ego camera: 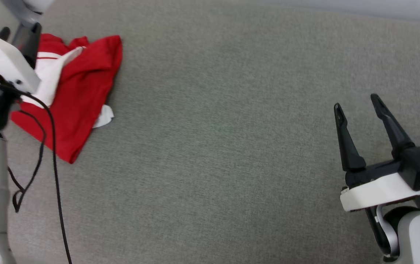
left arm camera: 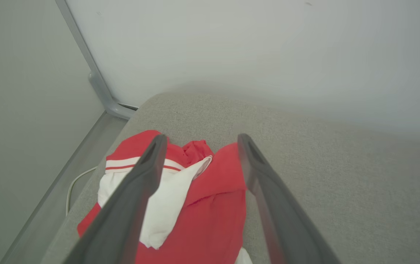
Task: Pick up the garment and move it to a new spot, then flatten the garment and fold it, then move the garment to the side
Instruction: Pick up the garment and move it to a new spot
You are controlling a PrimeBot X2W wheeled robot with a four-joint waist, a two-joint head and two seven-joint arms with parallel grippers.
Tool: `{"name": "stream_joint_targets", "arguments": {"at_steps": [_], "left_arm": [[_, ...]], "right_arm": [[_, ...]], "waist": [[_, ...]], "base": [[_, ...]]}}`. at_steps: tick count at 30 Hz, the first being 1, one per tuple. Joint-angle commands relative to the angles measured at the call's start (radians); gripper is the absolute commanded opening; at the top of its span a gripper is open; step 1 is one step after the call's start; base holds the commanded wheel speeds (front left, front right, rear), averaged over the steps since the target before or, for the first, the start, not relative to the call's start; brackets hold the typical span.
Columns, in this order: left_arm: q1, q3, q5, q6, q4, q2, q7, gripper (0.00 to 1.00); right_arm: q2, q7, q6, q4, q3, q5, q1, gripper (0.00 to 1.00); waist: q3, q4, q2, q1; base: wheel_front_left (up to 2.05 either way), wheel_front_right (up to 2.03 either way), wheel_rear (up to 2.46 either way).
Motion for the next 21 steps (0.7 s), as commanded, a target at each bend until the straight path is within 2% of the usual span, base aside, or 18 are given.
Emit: {"name": "stream_joint_targets", "arguments": {"at_steps": [1,7,11,15,21], "left_arm": [[-0.025,0.008,-0.011,-0.002,0.014,0.014,0.031,1.0],[-0.089,0.025,-0.062,0.024,0.098,0.067,0.245,1.0],[-0.095,0.035,-0.094,0.054,0.146,0.081,0.363,1.0],[-0.071,0.049,-0.125,0.081,0.183,0.072,0.438,1.0],[-0.001,0.062,-0.176,0.12,0.246,0.016,0.52,1.0]], "right_arm": [[-0.006,-0.004,0.0,-0.01,0.0,0.001,-0.023,1.0],[-0.007,-0.012,0.0,-0.023,0.006,-0.003,-0.064,1.0],[-0.012,-0.019,0.0,-0.024,0.015,-0.004,-0.093,1.0],[-0.016,-0.023,0.0,-0.024,0.019,0.0,-0.118,1.0],[-0.021,-0.024,0.0,-0.021,0.015,0.005,-0.134,1.0]], "waist": [[0.057,-0.041,0.0,-0.0002],[0.144,-0.072,0.0,-0.0002],[0.196,-0.088,0.0,-0.0002],[0.232,-0.097,0.0,-0.0002],[0.246,-0.103,0.0,-0.0002]], "base": [[0.0,0.0,0.0],[0.0,0.0,0.0],[0.0,0.0,0.0],[0.0,0.0,0.0],[0.0,0.0,0.0]]}}
